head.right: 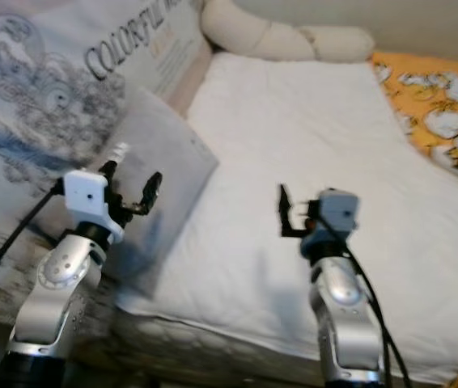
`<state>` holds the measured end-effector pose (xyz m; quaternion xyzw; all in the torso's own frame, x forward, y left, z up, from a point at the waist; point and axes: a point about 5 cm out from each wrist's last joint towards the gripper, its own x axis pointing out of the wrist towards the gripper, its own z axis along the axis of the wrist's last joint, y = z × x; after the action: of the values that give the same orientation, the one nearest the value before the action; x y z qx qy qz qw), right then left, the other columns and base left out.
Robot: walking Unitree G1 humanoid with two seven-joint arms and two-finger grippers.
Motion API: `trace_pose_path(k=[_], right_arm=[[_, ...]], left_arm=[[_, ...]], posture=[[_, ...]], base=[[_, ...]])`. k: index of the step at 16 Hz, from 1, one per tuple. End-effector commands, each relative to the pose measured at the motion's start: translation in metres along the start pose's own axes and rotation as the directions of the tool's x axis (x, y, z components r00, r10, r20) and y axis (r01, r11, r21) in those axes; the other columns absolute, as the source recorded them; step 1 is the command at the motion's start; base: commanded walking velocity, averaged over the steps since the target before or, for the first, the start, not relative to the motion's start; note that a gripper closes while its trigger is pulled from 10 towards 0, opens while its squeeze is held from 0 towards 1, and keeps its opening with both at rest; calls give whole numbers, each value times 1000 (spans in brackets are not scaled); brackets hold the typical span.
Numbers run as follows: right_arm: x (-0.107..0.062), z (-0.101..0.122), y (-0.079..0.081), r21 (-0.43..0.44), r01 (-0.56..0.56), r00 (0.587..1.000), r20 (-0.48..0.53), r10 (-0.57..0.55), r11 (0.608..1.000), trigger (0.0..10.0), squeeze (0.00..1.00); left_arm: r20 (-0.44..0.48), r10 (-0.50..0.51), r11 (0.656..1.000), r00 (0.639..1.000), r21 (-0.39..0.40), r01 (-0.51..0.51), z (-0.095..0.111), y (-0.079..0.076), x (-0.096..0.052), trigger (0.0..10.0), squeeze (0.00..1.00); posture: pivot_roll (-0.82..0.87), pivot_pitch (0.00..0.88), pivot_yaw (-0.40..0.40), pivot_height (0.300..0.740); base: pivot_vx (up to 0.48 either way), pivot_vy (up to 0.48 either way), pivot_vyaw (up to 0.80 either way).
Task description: Clean up the room
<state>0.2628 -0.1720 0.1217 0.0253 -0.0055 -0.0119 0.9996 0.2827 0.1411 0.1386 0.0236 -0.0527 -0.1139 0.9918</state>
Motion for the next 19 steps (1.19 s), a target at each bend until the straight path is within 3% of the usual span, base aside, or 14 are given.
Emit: trace_pose_path(k=[1, 4, 8, 13, 19], right_arm=[[2, 0, 1, 3, 14, 1000, -8, -14, 1000, 10000, 1000], [1, 0, 7, 5, -15, 1000, 1, 15, 1000, 10000, 1000], [1, -12, -1, -4, 4, 993, -117, -4, 1000, 10000, 1000], [0, -14, -5, -13, 27, 993, -114, -28, 1000, 10000, 1000], [0, -15, -9, 17, 53, 990, -128, -51, 998, 10000, 1000]], left_arm=[[-8, 27, 999, 1000, 23, -27, 1, 5, -1, 10000, 1000], [-24, 31, 999, 999, 26, -30, -2, 4, -1, 10000, 1000], [-70, 72, 997, 995, 42, -69, -14, 13, -8, 10000, 1000], [-96, 111, 993, 989, 61, -106, -21, 24, -14, 10000, 1000], [-96, 103, 993, 990, 64, -97, -22, 22, -14, 10000, 1000]], posture=[[-9, 0, -14, 740], [-13, 0, -12, 740], [-11, 0, -19, 740], [-15, 0, -18, 740], [-16, 0, -11, 740]], base=[[0, -480, 0], [0, -480, 0], [0, -480, 0], [0, -480, 0], [0, -480, 0]])
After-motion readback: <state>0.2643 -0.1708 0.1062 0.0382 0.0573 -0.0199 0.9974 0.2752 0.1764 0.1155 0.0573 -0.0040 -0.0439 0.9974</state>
